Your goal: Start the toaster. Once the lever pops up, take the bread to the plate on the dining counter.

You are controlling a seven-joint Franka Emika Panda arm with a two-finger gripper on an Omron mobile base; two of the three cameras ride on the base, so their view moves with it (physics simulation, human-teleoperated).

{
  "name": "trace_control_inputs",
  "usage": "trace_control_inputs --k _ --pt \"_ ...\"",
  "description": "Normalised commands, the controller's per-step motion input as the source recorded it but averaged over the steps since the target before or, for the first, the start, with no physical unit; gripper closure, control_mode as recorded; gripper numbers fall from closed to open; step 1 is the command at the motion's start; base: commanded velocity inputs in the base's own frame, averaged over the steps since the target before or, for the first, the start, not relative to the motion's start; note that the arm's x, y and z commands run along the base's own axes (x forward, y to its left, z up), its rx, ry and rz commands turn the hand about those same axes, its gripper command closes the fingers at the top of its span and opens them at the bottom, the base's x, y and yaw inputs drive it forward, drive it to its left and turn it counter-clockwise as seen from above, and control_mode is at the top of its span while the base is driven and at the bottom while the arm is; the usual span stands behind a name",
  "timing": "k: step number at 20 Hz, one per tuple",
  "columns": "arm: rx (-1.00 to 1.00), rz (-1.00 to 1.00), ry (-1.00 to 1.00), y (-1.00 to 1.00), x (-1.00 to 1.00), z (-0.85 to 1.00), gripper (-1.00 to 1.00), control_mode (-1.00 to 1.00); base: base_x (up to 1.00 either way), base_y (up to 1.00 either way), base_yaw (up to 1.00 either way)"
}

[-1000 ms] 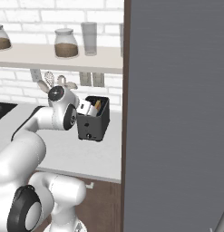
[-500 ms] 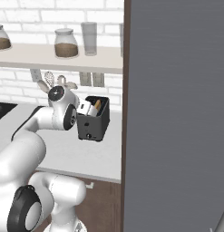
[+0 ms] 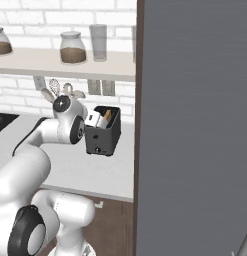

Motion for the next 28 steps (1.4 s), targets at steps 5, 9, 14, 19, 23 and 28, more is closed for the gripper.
trace_control_inputs --k 5,9,14,19,23,28 --pt "0.0 0.02 -0.02 0.0 0.0 0.0 -1.0 -1.0 0.0 0.0 0.0" --pt "0.0 0.11 -0.02 -0.05 0.0 -0.05 -1.0 -1.0 0.0 0.0 0.0" --pt "0.0 0.15 0.0 -0.14 0.12 -0.05 -1.0 -1.0 0.0 0.0 0.0" --pt "0.0 0.11 -0.03 -0.12 0.04 -0.03 -1.0 -1.0 0.0 0.0 0.0" --pt "0.0 0.0 0.0 -0.01 0.02 -0.02 -1.0 -1.0 0.0 0.0 0.0" --pt "0.0 0.0 0.0 0.0 0.14 0.0 -1.0 -1.0 0.0 0.0 0.0"
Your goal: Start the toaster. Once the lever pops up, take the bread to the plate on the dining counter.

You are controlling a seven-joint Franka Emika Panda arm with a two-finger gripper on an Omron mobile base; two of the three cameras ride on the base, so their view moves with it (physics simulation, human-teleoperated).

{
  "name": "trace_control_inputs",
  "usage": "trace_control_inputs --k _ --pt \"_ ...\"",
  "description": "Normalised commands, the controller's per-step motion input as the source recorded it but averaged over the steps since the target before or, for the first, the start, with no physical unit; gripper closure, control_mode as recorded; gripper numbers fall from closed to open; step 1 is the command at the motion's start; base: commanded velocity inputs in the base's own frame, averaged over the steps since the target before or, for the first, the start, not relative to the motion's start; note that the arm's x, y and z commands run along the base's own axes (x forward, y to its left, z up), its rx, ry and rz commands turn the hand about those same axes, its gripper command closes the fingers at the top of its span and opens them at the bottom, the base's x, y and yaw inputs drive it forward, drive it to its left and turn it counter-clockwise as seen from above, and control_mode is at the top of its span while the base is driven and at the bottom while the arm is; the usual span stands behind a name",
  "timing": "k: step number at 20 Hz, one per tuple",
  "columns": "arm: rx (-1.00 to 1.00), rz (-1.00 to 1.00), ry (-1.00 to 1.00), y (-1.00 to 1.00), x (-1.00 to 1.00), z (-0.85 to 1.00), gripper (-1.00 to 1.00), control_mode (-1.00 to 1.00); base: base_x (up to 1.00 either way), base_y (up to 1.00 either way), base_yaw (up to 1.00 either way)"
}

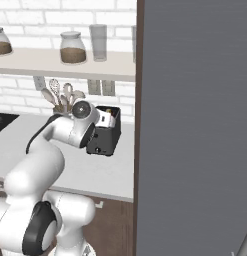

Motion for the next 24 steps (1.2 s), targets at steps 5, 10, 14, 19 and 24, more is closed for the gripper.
trace_control_inputs --k 5,10,14,19,24 --pt "0.0 -0.02 0.0 -0.04 0.31 0.0 -1.0 -1.0 0.0 0.0 0.0" --pt "0.0 0.0 0.0 -0.05 0.42 -0.01 -1.0 -1.0 0.0 0.0 0.0" --pt "0.0 0.0 -0.03 -0.06 0.59 -0.12 -1.0 -1.0 0.0 0.0 0.0" --pt "0.0 0.0 -0.08 -0.01 0.19 -0.18 -1.0 -1.0 0.0 0.0 0.0" --pt "0.0 0.0 -0.11 0.0 0.03 -0.24 -1.0 -1.0 0.0 0.0 0.0"
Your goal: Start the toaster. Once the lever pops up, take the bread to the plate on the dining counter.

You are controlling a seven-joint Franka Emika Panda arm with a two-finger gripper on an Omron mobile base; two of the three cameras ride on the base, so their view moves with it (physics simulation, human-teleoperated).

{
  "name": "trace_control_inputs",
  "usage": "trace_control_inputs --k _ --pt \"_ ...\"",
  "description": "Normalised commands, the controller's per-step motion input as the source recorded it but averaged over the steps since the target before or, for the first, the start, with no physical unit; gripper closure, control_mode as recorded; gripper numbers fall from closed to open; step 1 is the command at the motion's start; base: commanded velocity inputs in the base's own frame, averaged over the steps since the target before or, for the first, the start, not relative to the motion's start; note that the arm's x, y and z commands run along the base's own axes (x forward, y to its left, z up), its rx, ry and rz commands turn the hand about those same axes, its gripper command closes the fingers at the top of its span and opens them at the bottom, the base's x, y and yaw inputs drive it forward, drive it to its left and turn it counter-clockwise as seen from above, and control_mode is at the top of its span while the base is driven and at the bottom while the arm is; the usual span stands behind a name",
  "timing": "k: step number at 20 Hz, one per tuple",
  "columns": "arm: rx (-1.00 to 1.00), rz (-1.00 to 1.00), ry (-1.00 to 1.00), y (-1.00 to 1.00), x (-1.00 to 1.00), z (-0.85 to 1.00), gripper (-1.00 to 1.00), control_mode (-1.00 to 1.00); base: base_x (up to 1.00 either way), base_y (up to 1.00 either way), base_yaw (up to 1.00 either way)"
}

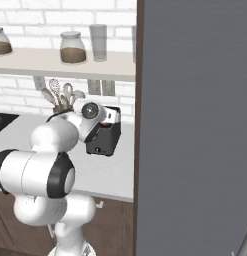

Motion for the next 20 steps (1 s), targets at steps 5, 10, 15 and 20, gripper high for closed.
trace_control_inputs --k 5,10,15,20 --pt "0.0 0.0 -0.08 0.0 0.26 -0.23 -1.0 -1.0 0.0 0.0 0.0" --pt "0.0 0.0 -0.05 0.0 0.1 -0.18 -1.0 -1.0 0.0 0.0 0.0" --pt "0.0 0.0 -0.04 0.0 0.06 -0.18 -1.0 -1.0 0.0 0.0 0.0" --pt "0.0 0.0 -0.03 0.0 0.23 -0.11 -1.0 -1.0 0.0 0.0 0.0"
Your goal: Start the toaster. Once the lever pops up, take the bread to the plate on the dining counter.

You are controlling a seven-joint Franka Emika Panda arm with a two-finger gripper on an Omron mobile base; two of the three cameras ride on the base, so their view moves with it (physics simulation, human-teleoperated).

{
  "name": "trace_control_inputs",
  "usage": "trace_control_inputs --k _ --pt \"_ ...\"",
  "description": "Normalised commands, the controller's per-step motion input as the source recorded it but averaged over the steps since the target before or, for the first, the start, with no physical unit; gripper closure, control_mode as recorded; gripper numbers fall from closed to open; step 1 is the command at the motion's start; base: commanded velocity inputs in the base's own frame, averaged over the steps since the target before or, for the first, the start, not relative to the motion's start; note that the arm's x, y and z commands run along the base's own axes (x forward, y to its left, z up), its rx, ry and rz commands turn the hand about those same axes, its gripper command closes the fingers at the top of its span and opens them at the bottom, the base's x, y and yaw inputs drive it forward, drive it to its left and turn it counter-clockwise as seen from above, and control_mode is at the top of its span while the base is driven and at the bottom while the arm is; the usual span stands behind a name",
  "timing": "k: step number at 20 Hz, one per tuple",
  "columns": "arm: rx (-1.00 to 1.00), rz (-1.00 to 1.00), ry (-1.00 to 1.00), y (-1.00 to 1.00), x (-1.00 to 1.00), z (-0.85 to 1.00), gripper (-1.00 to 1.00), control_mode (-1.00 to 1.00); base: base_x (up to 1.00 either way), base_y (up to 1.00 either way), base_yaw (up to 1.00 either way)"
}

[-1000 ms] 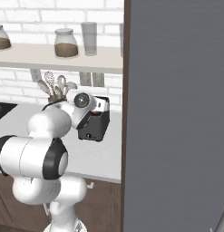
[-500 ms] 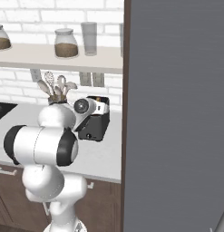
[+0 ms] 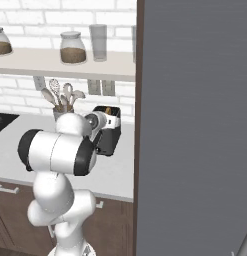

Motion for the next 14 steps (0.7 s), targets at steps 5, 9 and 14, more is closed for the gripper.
trace_control_inputs --k 5,9,14 --pt "0.0 0.0 -0.02 -0.02 0.13 -0.08 -1.0 -1.0 0.0 0.0 0.0" --pt "0.0 0.0 -0.02 -0.03 0.03 -0.1 -1.0 -1.0 0.0 0.0 0.0" --pt "0.0 0.0 -0.01 -0.01 0.01 -0.01 1.0 -1.0 0.0 0.0 0.0"
